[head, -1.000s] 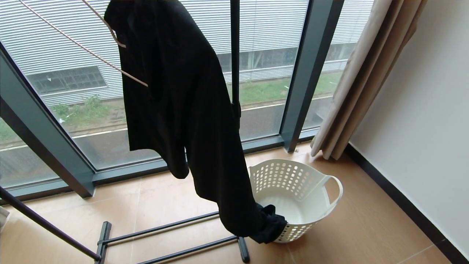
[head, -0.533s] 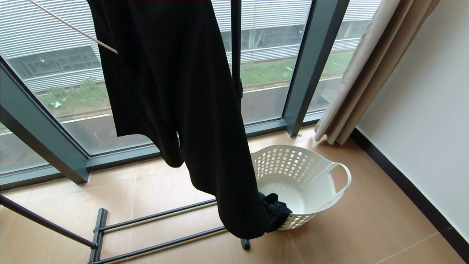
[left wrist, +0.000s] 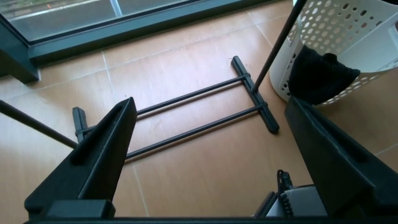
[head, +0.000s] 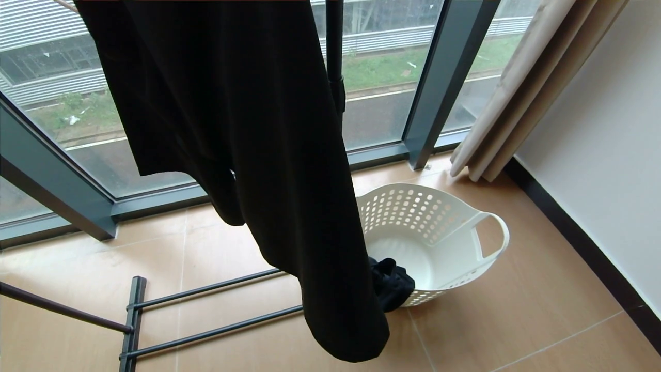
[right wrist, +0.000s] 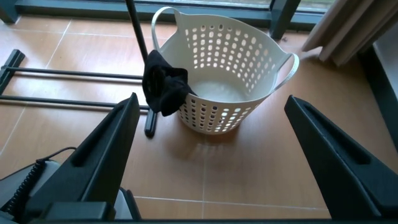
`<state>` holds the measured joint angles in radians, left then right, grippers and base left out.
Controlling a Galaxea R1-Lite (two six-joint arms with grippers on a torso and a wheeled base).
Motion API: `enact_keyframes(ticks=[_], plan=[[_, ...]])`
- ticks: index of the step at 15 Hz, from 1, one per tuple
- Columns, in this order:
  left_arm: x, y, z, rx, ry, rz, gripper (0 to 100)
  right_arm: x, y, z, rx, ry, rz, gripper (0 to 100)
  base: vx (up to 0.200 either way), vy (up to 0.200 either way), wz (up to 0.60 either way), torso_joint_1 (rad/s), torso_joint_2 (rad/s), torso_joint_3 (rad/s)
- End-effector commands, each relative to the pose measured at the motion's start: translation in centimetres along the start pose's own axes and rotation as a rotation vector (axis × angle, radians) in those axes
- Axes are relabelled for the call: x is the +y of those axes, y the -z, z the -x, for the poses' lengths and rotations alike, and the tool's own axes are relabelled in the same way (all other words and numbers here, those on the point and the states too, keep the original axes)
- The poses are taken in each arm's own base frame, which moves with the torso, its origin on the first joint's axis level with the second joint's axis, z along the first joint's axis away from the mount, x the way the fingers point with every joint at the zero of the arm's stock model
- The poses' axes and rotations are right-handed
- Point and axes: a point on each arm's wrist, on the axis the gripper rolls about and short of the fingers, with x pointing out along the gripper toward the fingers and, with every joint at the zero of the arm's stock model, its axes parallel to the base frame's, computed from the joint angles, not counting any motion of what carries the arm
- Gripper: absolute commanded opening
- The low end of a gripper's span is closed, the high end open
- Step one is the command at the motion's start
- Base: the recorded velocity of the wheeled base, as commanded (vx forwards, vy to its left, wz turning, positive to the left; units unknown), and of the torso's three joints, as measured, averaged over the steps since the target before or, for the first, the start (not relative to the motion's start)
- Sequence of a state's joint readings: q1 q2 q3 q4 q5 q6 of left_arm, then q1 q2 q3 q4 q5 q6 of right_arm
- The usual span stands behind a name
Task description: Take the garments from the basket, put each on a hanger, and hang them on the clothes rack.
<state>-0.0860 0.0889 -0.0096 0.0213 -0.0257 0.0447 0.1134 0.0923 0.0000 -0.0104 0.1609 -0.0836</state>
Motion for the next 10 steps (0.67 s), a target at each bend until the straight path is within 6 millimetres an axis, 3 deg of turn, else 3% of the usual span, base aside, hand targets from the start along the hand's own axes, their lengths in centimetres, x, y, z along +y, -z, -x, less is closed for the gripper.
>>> enact_keyframes(ticks=[1, 5, 7, 10], plan=[[0.0, 0.0, 0.0, 0.004, 0.0, 0.0, 100, 0.0, 0.0, 0.0, 0.001, 0.0, 0.001, 100, 0.0, 0.0, 0.0, -0.002, 0.01, -0.198], [0.0, 0.0, 0.0, 0.002, -0.001, 0.002, 100, 0.0, 0.0, 0.0, 0.009, 0.005, 0.001, 100, 0.0, 0.0, 0.0, 0.004, 0.0, -0.196], [0.0, 0.0, 0.0, 0.001, -0.001, 0.002, 100, -0.1, -0.1, -0.5, 0.1, -0.01, -0.012, 100, 0.0, 0.0, 0.0, 0.005, 0.01, -0.107], [0.0, 0.0, 0.0, -0.002, -0.004, 0.037, 100, -0.9, -4.9, -2.8, 0.23, -0.025, -0.039, 100, 0.0, 0.0, 0.0, -0.001, 0.0, -0.019]])
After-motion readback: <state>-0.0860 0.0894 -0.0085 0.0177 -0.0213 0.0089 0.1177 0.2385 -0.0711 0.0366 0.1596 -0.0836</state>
